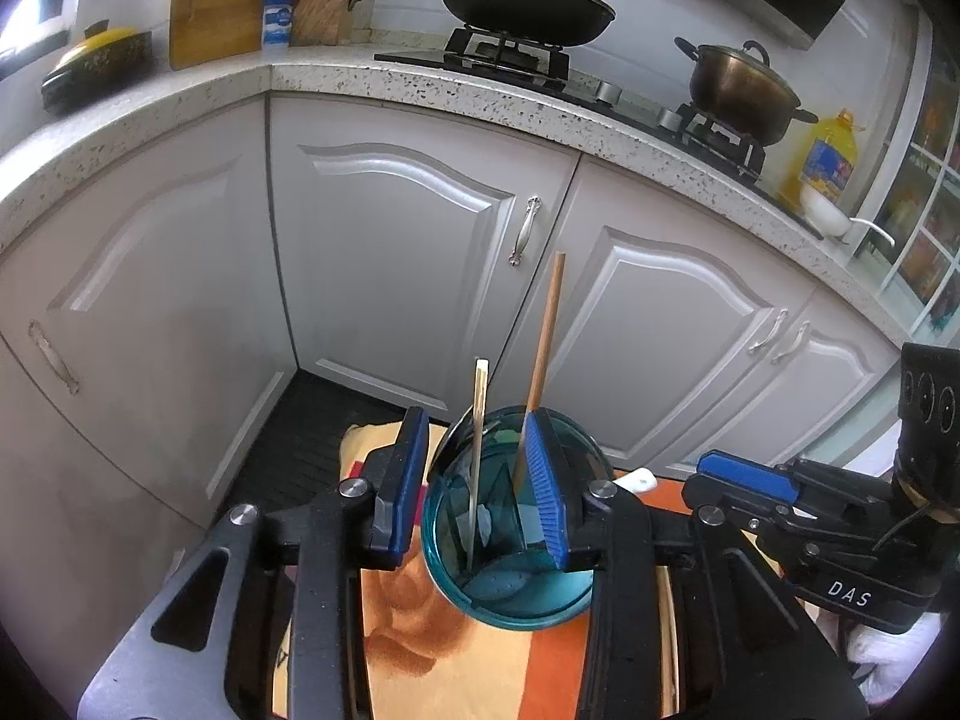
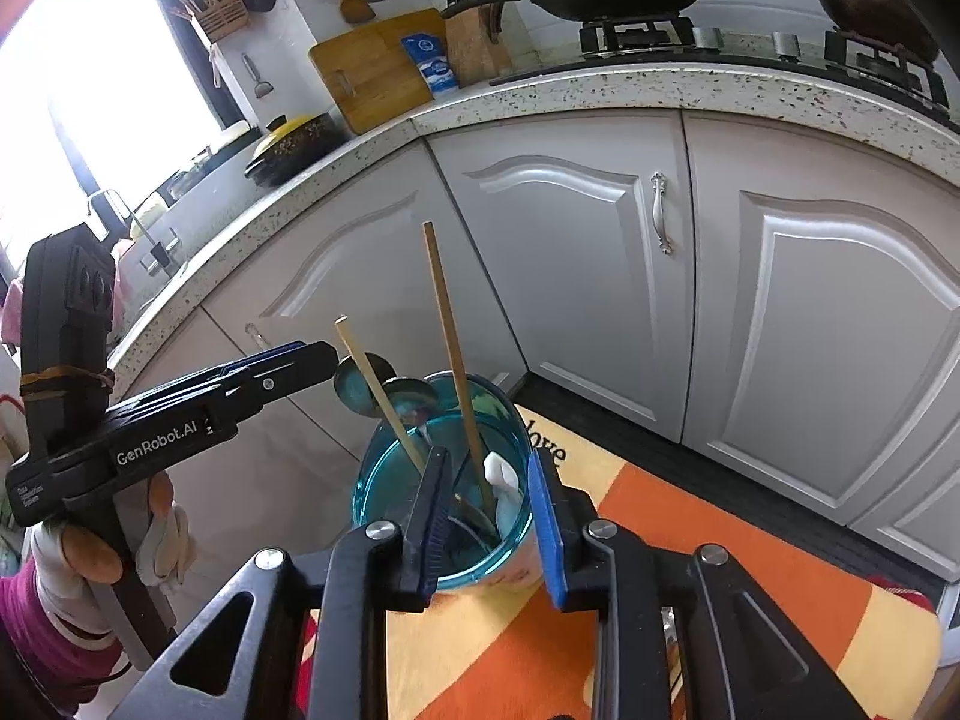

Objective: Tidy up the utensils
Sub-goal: 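Lower the stick and fork into the floral cup and open both tools, then move both open tools back down to the utensil pile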

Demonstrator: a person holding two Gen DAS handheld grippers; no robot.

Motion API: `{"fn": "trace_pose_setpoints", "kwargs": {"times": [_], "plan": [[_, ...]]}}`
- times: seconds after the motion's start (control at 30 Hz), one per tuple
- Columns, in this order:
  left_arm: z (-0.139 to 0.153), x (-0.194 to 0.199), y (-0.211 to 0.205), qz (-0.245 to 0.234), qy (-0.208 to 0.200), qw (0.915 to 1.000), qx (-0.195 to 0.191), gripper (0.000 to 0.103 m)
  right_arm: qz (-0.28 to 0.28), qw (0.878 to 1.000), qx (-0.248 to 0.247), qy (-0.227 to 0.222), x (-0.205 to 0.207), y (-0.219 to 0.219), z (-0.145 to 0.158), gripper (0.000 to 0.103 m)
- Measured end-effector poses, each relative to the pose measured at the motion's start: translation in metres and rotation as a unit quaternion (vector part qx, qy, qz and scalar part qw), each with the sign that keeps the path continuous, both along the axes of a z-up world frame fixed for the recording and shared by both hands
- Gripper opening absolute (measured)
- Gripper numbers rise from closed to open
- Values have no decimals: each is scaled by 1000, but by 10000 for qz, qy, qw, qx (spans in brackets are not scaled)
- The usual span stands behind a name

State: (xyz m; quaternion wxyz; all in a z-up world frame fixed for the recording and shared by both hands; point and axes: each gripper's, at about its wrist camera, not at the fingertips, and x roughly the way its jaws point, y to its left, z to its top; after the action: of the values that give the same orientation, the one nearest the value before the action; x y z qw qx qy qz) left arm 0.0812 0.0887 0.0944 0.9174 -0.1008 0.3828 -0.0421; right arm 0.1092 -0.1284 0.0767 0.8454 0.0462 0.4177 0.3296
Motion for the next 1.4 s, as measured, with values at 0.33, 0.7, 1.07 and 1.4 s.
{"fn": "trace_pose_setpoints", "kwargs": {"times": [0.33, 0.7, 1.07, 1.4], "plan": [[6, -23, -11, -44, -101, 9999, 99, 39, 11, 10000, -16, 64, -15, -11, -3, 29], [2, -56, -45, -267, -162, 9990, 304, 40, -123, 9995, -265, 129, -48, -41, -14, 32], [-13, -77, -86, -649, -24, 9969, 437, 40, -451, 9975, -476, 278, -82, -84, -29, 37], [-33, -84, -116, -939, 212, 9942, 474, 40, -693, 9945, -626, 467, -104, -114, -50, 37]]}}
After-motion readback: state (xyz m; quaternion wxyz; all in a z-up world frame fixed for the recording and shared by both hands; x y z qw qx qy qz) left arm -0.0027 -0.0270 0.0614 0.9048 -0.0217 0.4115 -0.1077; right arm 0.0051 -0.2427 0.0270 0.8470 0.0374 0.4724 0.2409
